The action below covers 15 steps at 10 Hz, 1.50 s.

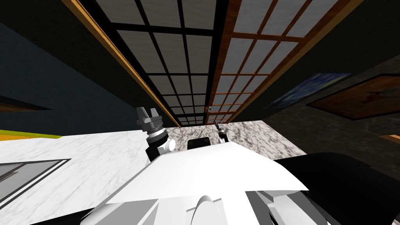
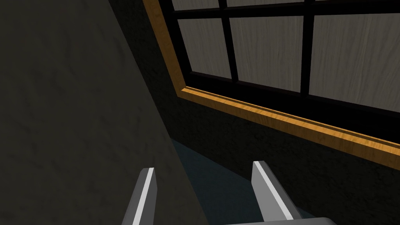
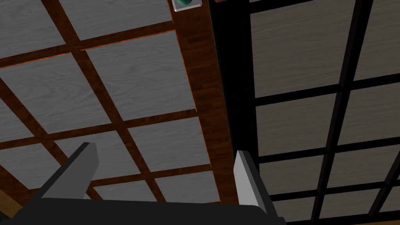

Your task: Pull the door open

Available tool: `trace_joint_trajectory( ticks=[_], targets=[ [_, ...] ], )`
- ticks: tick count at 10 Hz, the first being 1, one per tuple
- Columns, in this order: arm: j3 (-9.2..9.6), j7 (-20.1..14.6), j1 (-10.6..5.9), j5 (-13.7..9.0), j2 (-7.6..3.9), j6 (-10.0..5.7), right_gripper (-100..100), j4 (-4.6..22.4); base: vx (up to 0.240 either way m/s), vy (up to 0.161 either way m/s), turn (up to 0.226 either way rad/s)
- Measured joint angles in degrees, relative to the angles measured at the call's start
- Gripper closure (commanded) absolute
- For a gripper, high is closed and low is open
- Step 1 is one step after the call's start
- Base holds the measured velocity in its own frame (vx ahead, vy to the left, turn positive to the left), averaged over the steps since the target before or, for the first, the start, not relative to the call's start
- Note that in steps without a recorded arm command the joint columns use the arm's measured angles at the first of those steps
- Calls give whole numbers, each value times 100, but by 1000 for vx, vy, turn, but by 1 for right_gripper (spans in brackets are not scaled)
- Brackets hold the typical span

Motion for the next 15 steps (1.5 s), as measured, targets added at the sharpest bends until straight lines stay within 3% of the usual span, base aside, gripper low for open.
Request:
trace_joint_trajectory(
  ticks=[12,15],
  targets=[
    [-23,1347,-217,-190,-100,-299,-100,1164,130,-14,63],
    [-27,1561,-275,-216,-100,-346,-100,1339,43,-18,7]
  ],
)
